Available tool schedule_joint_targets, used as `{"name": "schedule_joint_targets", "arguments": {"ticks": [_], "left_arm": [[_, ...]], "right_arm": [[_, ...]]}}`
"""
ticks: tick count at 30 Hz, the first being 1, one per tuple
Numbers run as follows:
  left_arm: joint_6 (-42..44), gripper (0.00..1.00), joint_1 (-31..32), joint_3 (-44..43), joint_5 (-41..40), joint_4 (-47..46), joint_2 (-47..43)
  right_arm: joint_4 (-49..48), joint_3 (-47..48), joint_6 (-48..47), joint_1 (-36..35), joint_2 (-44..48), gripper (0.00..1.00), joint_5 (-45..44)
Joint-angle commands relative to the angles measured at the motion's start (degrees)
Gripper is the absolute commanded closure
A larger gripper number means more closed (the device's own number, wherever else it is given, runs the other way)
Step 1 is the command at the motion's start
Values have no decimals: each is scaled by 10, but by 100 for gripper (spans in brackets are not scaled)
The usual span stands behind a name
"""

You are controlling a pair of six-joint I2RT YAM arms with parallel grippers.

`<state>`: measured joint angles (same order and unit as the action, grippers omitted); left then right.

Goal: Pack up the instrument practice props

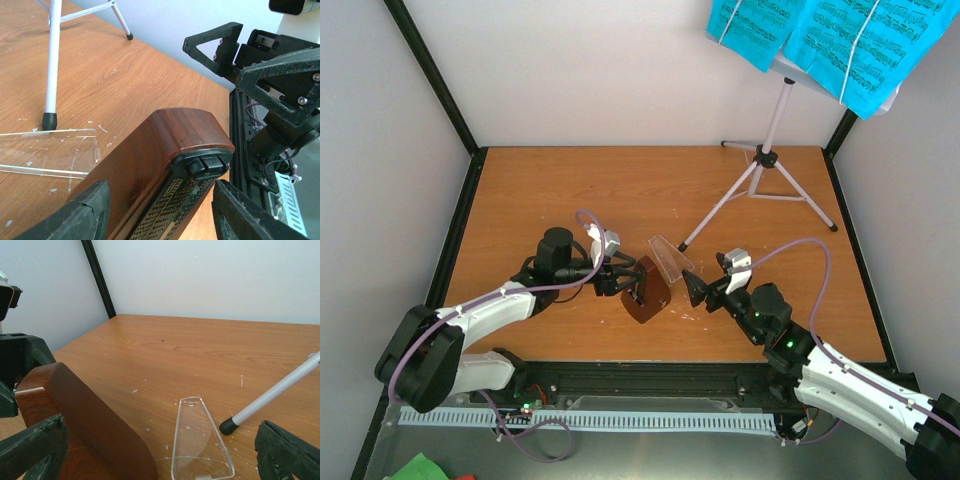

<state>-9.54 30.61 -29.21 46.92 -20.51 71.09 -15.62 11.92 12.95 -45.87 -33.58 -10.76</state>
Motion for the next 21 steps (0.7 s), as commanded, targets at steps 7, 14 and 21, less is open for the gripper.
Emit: {"name": "schedule_joint_targets", "arguments": {"ticks": [7, 14, 21], "left_arm": [[10, 44, 18, 5, 2, -5, 16], [10, 55, 20, 7, -5, -5, 13], [8, 58, 21, 9, -7, -6, 11]], "right_arm": [[-2, -8, 9, 3, 9, 0, -8], [1, -11, 12, 3, 13, 0, -8], [3, -12, 16, 3, 14, 0, -8]]}}
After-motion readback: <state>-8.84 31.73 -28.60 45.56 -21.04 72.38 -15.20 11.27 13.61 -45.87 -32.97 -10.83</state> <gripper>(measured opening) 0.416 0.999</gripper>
